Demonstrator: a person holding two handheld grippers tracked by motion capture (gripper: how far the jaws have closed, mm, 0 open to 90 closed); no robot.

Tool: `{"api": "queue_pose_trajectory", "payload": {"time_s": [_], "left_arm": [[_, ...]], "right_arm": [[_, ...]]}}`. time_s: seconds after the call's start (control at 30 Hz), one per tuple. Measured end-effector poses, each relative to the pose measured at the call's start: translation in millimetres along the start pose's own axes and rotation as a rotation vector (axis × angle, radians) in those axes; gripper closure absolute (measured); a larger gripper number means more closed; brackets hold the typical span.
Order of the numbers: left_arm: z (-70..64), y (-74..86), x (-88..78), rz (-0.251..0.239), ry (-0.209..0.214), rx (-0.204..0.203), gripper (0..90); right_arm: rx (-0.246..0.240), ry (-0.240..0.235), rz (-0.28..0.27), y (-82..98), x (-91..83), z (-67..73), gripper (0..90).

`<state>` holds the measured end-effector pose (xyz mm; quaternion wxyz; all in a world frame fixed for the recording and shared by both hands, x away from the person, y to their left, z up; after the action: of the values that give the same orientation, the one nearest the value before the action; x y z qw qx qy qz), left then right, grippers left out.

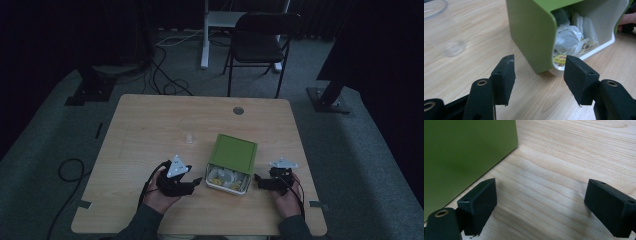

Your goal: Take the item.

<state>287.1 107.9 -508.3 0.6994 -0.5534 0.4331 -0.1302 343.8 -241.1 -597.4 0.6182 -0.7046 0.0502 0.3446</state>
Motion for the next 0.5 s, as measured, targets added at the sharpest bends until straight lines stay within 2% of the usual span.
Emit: {"api": "queue_pose_trajectory", "payload": {"time_s": [0.17,0.37,0.5], "left_arm": [[-9.2,-2.8,3.0,0.002,0.025,0.016,46.1],[-17.4,-4.1,6.5,0.016,0.068,0.025,54.6],[-23.4,-4.6,9.9,0.026,0.096,0.045,60.7]], "right_arm": [[0.000,0.000,0.000,0.0,0.0,0.0,10.6],[0.000,0.000,0.000,0.1,-0.1,0.0,10.6],[0.000,0.000,0.000,0.1,-0.1,0.1,10.6]]}}
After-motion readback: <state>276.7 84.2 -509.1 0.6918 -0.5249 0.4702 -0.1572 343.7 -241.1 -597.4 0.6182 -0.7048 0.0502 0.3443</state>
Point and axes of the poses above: each handheld gripper's, and its own axes: x roughly forward along the jaws, y roughly out of its underside, z roughly to its left, the point moved 2 cm from there along x, roughly forward along the jaws, and after that the axes turned 9 degrees about -z, right-handed, at the moved point
